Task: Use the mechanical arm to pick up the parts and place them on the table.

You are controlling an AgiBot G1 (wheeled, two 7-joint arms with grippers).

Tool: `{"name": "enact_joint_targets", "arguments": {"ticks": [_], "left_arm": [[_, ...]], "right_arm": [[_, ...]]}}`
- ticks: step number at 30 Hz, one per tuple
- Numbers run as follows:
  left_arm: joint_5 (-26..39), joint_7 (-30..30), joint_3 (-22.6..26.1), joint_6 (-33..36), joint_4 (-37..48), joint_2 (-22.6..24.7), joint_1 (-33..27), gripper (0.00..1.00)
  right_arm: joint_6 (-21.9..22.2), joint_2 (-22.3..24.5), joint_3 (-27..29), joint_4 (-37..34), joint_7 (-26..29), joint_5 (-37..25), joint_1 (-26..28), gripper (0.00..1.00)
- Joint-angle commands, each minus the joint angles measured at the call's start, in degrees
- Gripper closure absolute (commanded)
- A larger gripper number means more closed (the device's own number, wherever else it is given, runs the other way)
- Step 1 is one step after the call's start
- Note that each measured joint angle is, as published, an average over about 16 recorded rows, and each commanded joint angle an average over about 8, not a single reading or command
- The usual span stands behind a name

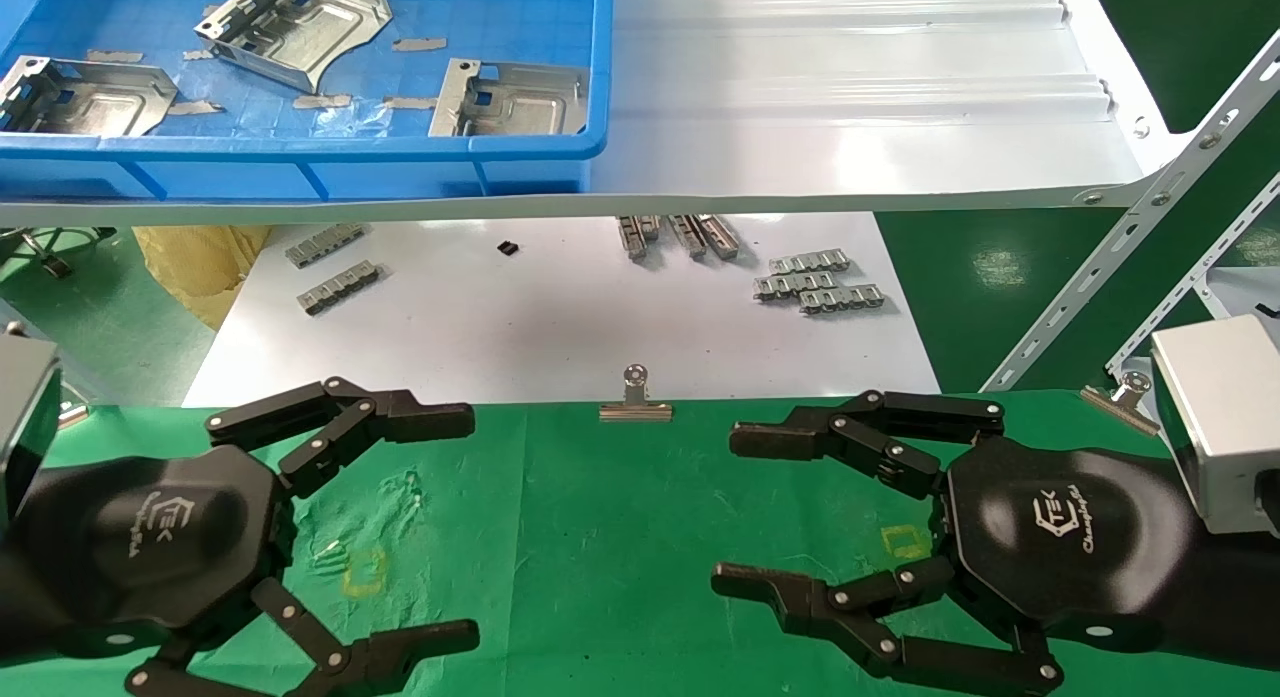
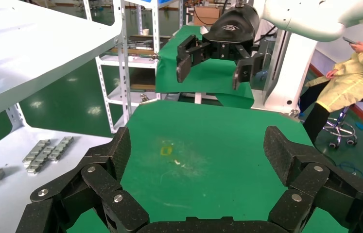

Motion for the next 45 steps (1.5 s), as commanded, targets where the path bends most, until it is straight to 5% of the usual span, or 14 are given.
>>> {"name": "enact_joint_targets", "arguments": {"ticks": [1, 20, 28, 45], "left_arm": [[0.0, 0.0, 0.0, 0.0, 0.0, 0.0, 0.0, 0.0], [0.0, 0.0, 0.0, 0.0, 0.0, 0.0, 0.0, 0.0], [0.0, 0.0, 0.0, 0.0, 0.0, 0.0, 0.0, 0.0], [0.0, 0.0, 0.0, 0.0, 0.0, 0.0, 0.0, 0.0]], "right_arm": [[0.0, 0.0, 0.0, 0.0, 0.0, 0.0, 0.0, 0.0], [0.0, 0.0, 0.0, 0.0, 0.0, 0.0, 0.0, 0.01], [0.0, 0.0, 0.0, 0.0, 0.0, 0.0, 0.0, 1.0], [0.0, 0.0, 0.0, 0.0, 0.0, 0.0, 0.0, 1.0]]}}
